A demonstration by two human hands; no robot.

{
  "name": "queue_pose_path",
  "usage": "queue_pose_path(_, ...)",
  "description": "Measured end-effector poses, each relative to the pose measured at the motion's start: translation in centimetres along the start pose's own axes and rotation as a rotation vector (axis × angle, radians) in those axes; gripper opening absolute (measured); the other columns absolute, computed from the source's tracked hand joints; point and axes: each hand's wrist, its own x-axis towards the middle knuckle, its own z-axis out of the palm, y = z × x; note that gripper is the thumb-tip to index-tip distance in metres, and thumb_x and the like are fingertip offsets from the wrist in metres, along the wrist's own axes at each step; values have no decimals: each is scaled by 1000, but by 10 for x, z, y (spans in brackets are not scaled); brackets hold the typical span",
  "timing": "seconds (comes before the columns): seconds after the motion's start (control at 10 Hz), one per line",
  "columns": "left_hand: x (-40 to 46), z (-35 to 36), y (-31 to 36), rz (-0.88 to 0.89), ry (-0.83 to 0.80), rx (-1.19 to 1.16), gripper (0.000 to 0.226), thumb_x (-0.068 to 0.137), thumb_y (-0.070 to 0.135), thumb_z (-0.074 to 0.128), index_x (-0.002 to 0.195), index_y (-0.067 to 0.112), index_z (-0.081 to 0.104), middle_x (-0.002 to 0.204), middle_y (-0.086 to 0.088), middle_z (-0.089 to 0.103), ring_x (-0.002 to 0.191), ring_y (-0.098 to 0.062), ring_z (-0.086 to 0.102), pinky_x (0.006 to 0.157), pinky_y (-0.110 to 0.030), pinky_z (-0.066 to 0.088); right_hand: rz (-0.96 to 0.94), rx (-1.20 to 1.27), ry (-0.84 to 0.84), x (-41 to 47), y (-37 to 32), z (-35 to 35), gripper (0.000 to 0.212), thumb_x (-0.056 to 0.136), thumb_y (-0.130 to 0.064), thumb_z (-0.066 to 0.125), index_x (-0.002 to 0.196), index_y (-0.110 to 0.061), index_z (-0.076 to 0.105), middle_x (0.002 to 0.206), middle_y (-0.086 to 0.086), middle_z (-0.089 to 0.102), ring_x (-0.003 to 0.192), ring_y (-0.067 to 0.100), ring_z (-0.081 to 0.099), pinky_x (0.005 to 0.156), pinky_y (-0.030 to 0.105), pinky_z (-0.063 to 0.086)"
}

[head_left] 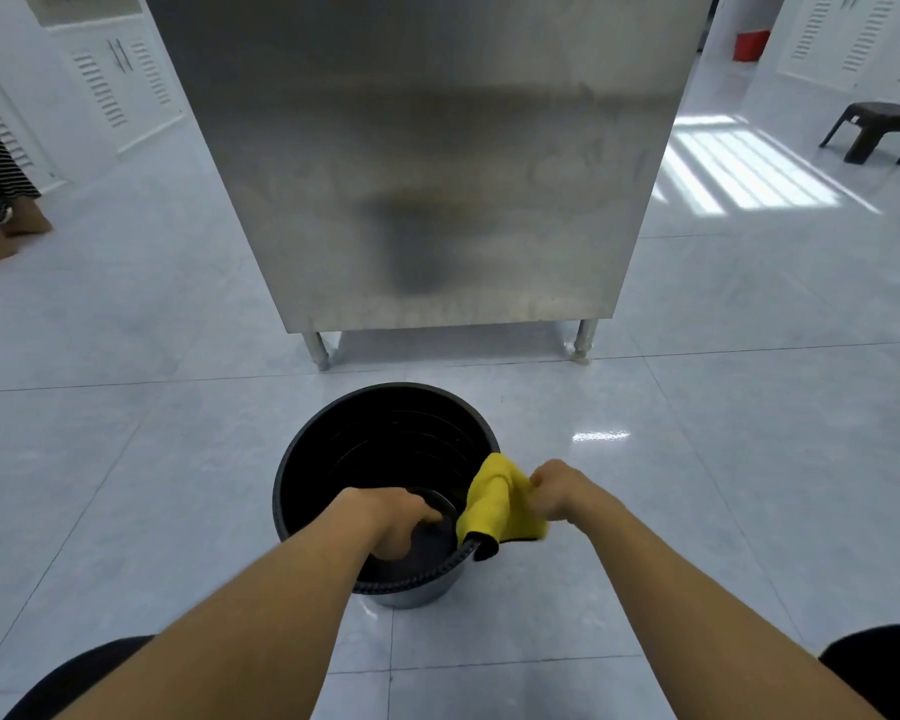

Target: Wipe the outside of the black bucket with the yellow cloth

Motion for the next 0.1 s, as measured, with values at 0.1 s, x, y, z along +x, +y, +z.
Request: queue_pose_path(0.1, 1, -3, -5, -43, 51, -56, 62, 89, 17, 47, 146, 37, 39, 144, -5, 50, 125, -30, 51, 100, -47, 48, -56, 16, -18, 2, -5, 8, 34, 93, -8, 51, 126, -6, 59, 124, 15, 60, 102, 28, 58, 82, 34, 50)
